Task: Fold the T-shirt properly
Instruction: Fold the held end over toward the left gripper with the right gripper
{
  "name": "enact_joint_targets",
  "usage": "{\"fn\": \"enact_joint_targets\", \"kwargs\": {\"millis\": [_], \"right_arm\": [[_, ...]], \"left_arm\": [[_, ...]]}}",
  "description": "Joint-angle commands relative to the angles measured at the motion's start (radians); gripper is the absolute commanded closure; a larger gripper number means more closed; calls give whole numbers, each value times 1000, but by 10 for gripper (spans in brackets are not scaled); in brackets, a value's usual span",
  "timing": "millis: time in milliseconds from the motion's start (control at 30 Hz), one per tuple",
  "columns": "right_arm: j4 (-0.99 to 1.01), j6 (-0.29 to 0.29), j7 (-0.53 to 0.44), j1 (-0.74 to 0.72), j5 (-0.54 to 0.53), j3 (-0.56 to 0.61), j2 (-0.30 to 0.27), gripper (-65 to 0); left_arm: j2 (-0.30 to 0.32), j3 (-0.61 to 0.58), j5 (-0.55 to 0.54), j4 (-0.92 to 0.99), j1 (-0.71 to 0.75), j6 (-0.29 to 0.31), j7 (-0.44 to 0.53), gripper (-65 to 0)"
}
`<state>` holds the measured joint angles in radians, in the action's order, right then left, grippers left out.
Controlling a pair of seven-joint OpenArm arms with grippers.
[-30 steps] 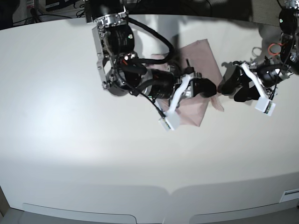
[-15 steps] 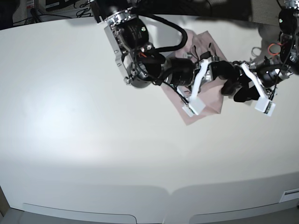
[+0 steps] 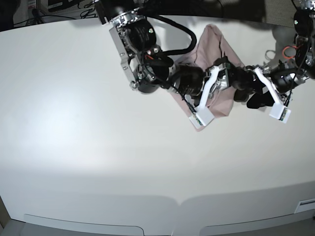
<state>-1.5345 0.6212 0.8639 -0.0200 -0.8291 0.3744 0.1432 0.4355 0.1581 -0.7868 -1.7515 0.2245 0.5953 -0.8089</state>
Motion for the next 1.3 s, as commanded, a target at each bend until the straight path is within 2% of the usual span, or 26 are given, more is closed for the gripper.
{"fn": "enact_joint_targets", "kwargs": {"millis": [0,67,133,267,333,467,533,633,767,900,1000,1133,1267], "right_arm": [[-17,43,-30,-19,-56,3,14,-477],[-17,75,-26,-19,-118,3,14,-476],[-17,77,16,-31,-181,5,14,-476],[-17,77,224,-81,-335,5,14,-476],[-17,77,290,-103,-380,5,14,-475],[-17,77,317,-124,-433,5,14,-475],[-17,77,317,-124,-430,5,14,-475],[-17,77,327,-124,-423,5,14,-475],[-17,77,312,-124,-367,5,14,-475],[-17,77,256,-124,-243,8,14,-475],[-15,77,233,-124,-164,35,14,-475],[4,77,166,-124,-146,87,14,-475],[6,77,90,-124,38,167,14,-475]], "left_arm": [[14,6,-17,-18,-9,8,17,-298],[14,6,-18,-18,-9,8,18,-298],[14,6,-18,-18,-9,8,18,-298],[14,6,-8,-18,-9,8,18,-298],[15,6,8,-18,-9,8,18,-298],[21,18,14,-18,-9,8,33,-298],[34,55,34,-18,-9,-2,83,-298],[50,149,51,-18,-9,-56,137,-298],[50,277,54,-17,-9,-56,146,-298],[50,362,53,-17,-9,-56,151,-298],[50,384,53,-17,-9,-56,151,-298],[50,384,45,-17,-9,-56,150,-298],[50,384,23,-17,-8,-56,134,-298]]}}
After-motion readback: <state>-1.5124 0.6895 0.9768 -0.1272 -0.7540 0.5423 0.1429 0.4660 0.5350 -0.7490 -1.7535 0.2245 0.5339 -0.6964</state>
